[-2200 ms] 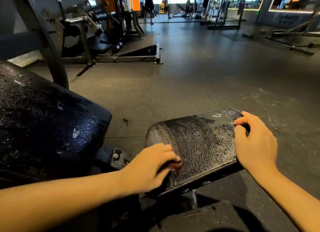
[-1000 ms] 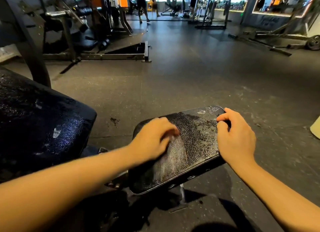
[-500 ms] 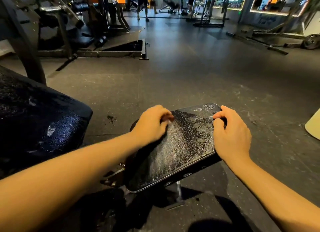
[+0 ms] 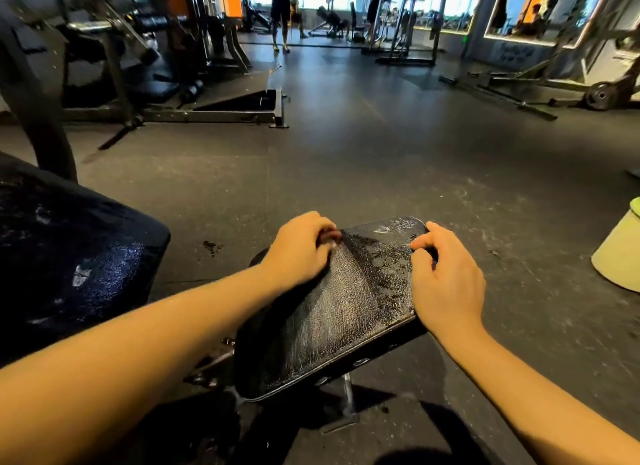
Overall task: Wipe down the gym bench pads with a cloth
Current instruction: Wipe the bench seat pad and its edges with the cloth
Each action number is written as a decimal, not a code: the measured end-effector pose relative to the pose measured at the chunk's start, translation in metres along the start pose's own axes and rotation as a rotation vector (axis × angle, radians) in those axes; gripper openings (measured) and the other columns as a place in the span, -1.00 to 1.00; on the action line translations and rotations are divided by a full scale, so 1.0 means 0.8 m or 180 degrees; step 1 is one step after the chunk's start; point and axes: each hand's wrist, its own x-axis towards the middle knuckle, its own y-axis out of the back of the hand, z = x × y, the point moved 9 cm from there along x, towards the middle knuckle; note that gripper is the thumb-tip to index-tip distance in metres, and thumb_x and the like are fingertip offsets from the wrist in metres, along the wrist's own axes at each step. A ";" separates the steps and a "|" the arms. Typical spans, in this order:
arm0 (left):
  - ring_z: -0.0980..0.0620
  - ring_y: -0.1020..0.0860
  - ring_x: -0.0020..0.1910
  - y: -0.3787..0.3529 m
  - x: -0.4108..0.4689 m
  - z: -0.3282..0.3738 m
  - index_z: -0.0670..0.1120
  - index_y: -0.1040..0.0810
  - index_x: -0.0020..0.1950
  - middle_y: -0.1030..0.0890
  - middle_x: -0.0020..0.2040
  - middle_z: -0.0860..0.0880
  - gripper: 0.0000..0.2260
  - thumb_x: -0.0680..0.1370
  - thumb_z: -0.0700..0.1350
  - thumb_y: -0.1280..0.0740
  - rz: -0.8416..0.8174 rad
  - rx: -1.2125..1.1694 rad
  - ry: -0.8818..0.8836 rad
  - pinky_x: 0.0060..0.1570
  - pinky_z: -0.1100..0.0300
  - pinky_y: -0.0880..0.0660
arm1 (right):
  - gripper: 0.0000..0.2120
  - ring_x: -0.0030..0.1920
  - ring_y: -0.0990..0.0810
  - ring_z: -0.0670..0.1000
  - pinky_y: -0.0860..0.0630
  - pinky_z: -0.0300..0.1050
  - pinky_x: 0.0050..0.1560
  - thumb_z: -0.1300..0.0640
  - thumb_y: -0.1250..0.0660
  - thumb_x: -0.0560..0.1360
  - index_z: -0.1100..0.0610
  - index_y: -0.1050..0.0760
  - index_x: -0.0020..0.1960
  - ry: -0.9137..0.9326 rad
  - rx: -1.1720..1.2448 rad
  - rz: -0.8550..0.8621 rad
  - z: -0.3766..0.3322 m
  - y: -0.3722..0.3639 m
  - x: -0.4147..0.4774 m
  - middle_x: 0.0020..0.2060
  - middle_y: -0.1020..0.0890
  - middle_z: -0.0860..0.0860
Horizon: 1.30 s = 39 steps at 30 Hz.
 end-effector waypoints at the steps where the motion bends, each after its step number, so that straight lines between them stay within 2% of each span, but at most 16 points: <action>1: -0.17 -0.60 0.11 -0.002 0.013 -0.012 -0.10 -0.68 0.14 -0.64 0.03 -0.08 -0.81 0.54 -0.19 -0.41 0.0019 0.0022 0.0210 0.11 0.05 -0.46 | -0.80 0.13 -0.63 0.14 -0.37 -0.03 0.08 0.04 -0.11 0.49 -0.05 -0.51 -0.07 -0.0005 0.0017 -0.0005 -0.002 0.001 -0.001 0.37 -0.55 -0.09; 4: -0.08 -0.60 0.07 0.003 -0.014 0.021 -0.07 -0.68 0.15 -0.63 0.01 -0.02 -0.79 0.53 -0.20 -0.41 -0.0090 -0.0090 0.0038 0.13 -0.01 -0.51 | -0.81 0.20 -0.61 0.12 -0.35 -0.04 0.09 0.06 -0.13 0.51 -0.02 -0.53 -0.06 0.0009 0.0005 0.0003 -0.004 0.003 -0.001 0.35 -0.56 -0.09; 7: 0.03 -0.55 -0.01 0.010 -0.102 0.093 -0.05 -0.66 0.17 -0.59 -0.02 0.04 -0.72 0.48 -0.24 -0.43 -0.0599 -0.0641 -0.0950 0.06 0.11 -0.49 | -0.86 0.27 -0.55 0.06 -0.32 -0.07 0.05 0.19 -0.22 0.57 0.04 -0.55 -0.04 0.0004 -0.0080 0.0015 0.000 0.001 0.001 0.33 -0.58 -0.05; 10: -0.01 -0.52 -0.03 0.010 -0.121 0.102 -0.07 -0.63 0.22 -0.57 -0.01 0.01 -0.76 0.56 -0.21 -0.39 -0.0800 -0.0476 -0.1373 0.01 0.18 -0.43 | -0.86 0.19 -0.55 0.03 -0.29 -0.09 -0.01 0.22 -0.23 0.57 0.07 -0.55 -0.04 -0.0008 -0.0084 0.0062 0.002 0.002 0.004 0.24 -0.62 -0.02; 12: -0.06 -0.54 -0.02 0.000 -0.073 0.070 -0.07 -0.64 0.17 -0.58 -0.02 -0.02 -0.79 0.55 -0.22 -0.40 -0.0489 -0.0171 -0.1047 0.02 0.12 -0.45 | -0.86 0.23 -0.55 0.02 -0.30 -0.10 0.01 0.22 -0.23 0.57 0.06 -0.55 -0.03 0.0002 -0.0052 0.0064 0.002 0.002 0.004 0.23 -0.62 -0.04; 15: -0.16 -0.60 0.09 -0.005 0.014 -0.005 -0.07 -0.68 0.15 -0.63 0.02 -0.06 -0.80 0.54 -0.19 -0.42 -0.0033 0.0012 0.0024 0.09 0.04 -0.48 | -0.87 0.22 -0.57 0.04 -0.37 -0.06 0.05 0.19 -0.24 0.57 0.02 -0.54 0.03 -0.0019 -0.0017 0.0081 0.002 0.004 0.002 0.26 -0.61 -0.06; 17: -0.14 -0.60 0.10 -0.005 0.023 -0.008 -0.06 -0.68 0.15 -0.63 0.02 -0.04 -0.81 0.54 -0.18 -0.42 0.0010 0.0144 0.0142 0.09 0.04 -0.49 | -0.86 0.18 -0.58 0.05 -0.38 -0.04 0.04 0.18 -0.25 0.58 0.03 -0.52 0.09 -0.0033 0.0027 0.0092 0.003 0.004 0.002 0.24 -0.61 -0.07; 19: -0.06 -0.58 0.03 0.002 -0.009 0.030 -0.05 -0.68 0.12 -0.60 -0.04 0.02 -0.79 0.51 -0.23 -0.44 -0.0031 -0.0025 -0.0135 0.07 0.04 -0.51 | -0.84 0.18 -0.57 0.06 -0.36 -0.04 0.02 0.18 -0.24 0.59 0.03 -0.50 0.14 -0.0036 0.0033 0.0104 0.004 0.004 0.002 0.23 -0.61 -0.07; 21: 0.03 -0.53 -0.04 0.013 -0.070 0.083 -0.06 -0.67 0.10 -0.55 -0.07 0.09 -0.76 0.48 -0.27 -0.45 -0.0261 -0.0426 -0.0772 0.02 0.12 -0.48 | -0.83 0.07 -0.56 0.04 -0.31 -0.05 -0.02 0.19 -0.24 0.59 0.04 -0.47 0.16 0.0000 0.0015 0.0139 0.005 0.003 0.002 0.15 -0.61 -0.08; 23: 0.01 -0.51 -0.04 0.014 -0.134 0.113 -0.08 -0.63 0.18 -0.55 -0.02 0.05 -0.76 0.53 -0.26 -0.42 -0.0724 -0.0683 -0.1287 0.00 0.17 -0.43 | -0.82 -0.04 -0.49 0.01 -0.27 -0.05 -0.07 0.19 -0.24 0.59 0.04 -0.46 0.17 0.0028 -0.0009 0.0110 0.004 0.002 0.003 0.02 -0.56 -0.12; 25: -0.02 -0.49 -0.03 0.015 -0.150 0.097 -0.09 -0.60 0.24 -0.56 0.03 -0.01 -0.76 0.57 -0.24 -0.39 -0.0837 -0.0454 -0.1479 0.02 0.17 -0.41 | -0.82 -0.05 -0.51 0.03 -0.26 -0.05 -0.08 0.18 -0.22 0.59 0.03 -0.46 0.17 0.0026 -0.0023 0.0082 0.005 0.001 0.004 0.00 -0.55 -0.13; 27: -0.03 -0.52 -0.03 0.012 -0.113 0.046 -0.05 -0.62 0.18 -0.56 0.00 0.00 -0.77 0.54 -0.24 -0.41 -0.0603 -0.0037 -0.1101 0.02 0.15 -0.43 | -0.81 0.08 -0.56 0.08 -0.29 -0.05 -0.04 0.12 -0.18 0.59 0.03 -0.46 0.17 0.0020 -0.0012 0.0082 0.005 0.001 0.003 0.14 -0.61 -0.09; 29: -0.10 -0.60 0.04 0.018 -0.052 -0.023 -0.03 -0.66 0.13 -0.61 -0.01 0.00 -0.79 0.52 -0.21 -0.45 -0.0248 0.0222 -0.0349 0.05 0.06 -0.50 | -0.75 0.20 -0.57 0.09 -0.31 -0.06 0.01 0.05 -0.13 0.54 0.02 -0.46 0.17 0.0009 -0.0023 0.0060 0.004 0.000 0.001 0.30 -0.59 -0.07; 32: -0.15 -0.62 0.08 0.016 -0.022 -0.055 -0.05 -0.69 0.14 -0.64 0.01 -0.04 -0.80 0.52 -0.19 -0.43 -0.0122 0.0417 0.0231 0.07 0.01 -0.53 | -0.81 0.21 -0.57 0.10 -0.32 -0.04 0.02 0.09 -0.17 0.57 0.01 -0.45 0.16 -0.0006 0.0033 0.0041 0.004 0.002 -0.001 0.33 -0.57 -0.07; 35: -0.05 -0.59 0.02 0.021 -0.078 0.020 -0.04 -0.65 0.13 -0.62 0.00 0.02 -0.77 0.50 -0.23 -0.43 -0.0178 0.0005 -0.0317 0.08 0.06 -0.51 | -0.83 0.01 -0.51 0.03 -0.29 -0.04 -0.04 0.15 -0.20 0.58 0.03 -0.46 0.16 -0.0008 0.0059 0.0089 0.008 0.003 0.001 0.19 -0.62 -0.03; 39: -0.02 -0.53 0.04 0.019 -0.163 0.084 -0.12 -0.60 0.25 -0.58 0.10 -0.01 -0.76 0.58 -0.23 -0.38 -0.0939 -0.0462 -0.1477 0.10 0.19 -0.43 | -0.81 -0.05 -0.45 -0.01 -0.26 -0.04 -0.07 0.20 -0.24 0.58 0.05 -0.46 0.18 -0.0005 0.0020 0.0081 0.010 0.001 0.004 0.11 -0.60 -0.06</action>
